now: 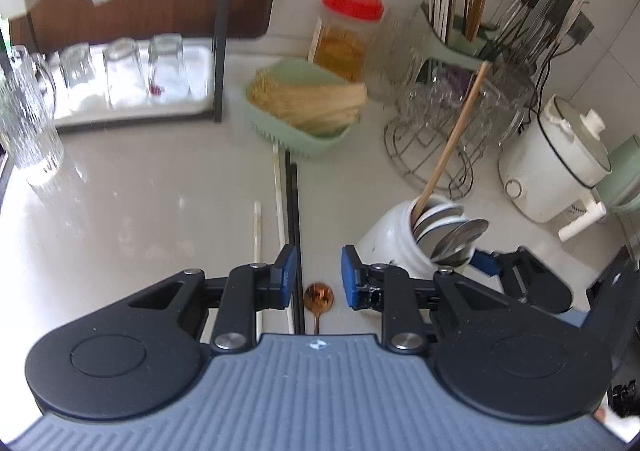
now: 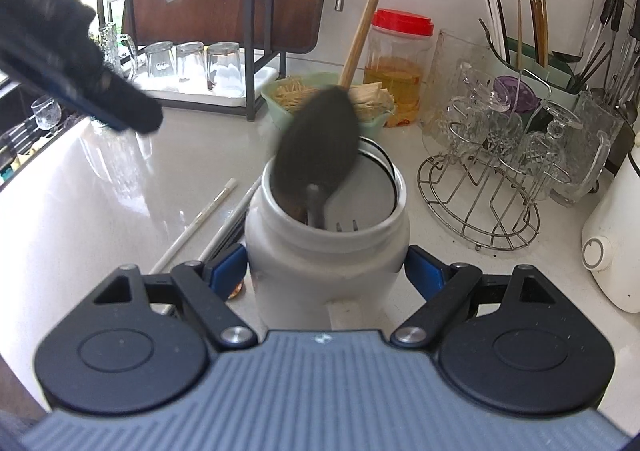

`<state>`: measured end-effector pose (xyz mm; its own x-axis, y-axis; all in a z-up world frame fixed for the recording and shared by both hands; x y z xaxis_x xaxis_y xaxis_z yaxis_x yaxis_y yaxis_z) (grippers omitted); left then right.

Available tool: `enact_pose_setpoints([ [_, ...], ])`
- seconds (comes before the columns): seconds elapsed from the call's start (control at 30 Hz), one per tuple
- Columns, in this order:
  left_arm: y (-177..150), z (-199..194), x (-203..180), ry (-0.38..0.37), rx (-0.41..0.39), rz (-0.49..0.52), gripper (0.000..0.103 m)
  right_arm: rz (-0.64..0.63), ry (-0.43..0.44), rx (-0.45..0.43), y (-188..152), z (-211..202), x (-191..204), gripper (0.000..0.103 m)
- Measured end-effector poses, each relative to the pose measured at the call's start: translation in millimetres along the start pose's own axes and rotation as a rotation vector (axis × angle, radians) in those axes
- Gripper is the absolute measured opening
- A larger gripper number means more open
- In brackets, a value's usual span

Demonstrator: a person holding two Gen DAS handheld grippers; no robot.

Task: Organize utensils
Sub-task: 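Move the left gripper down to the copper spoon on the counter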

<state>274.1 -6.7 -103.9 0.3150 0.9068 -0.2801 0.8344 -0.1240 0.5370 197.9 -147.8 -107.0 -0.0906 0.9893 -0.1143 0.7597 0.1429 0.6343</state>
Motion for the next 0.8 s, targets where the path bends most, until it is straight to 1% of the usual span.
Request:
enact_pose_setpoints([
  [0.13, -9.8, 16.4, 3.9, -0.017, 0.036, -0.011, 0.028, 0.002, -0.003, 0.015, -1.6, -2.5, -4.6, 0.088],
  [0.33, -20.8, 43.2, 5.6, -0.024, 0.084, -0.015, 0.029, 0.006, -0.004, 0.041, -3.6, -6.9, -14.2, 0.088],
  [0.43, -25.6, 54.8, 6.4, -0.014, 0.103, -0.004, 0.036, 0.013, -0.006, 0.046, -6.1, -9.2, -18.6, 0.088],
  [0.57, -31.7, 70.3, 7.9, -0.01, 0.124, 0.011, 0.037, 0.02, -0.011, 0.045, -9.7, -11.9, -23.5, 0.088],
  [0.8, -37.3, 91.9, -1.5, -0.026, 0.117, 0.098, 0.037, 0.033, -0.016, 0.039, -15.5, -16.7, -28.5, 0.087],
])
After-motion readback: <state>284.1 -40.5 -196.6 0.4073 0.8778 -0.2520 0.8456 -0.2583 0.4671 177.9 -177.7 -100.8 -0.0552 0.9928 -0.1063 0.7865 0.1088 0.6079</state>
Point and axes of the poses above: each gripper's, at about its wrist camera, not at the fingertips, and z roughly the way its jaws point, x to its left, y to its top, the point moved 1 cm from there along z, roughly the way its jaws point, and after that the axes turned 2 degrees about -y, right-handed, at the moved point
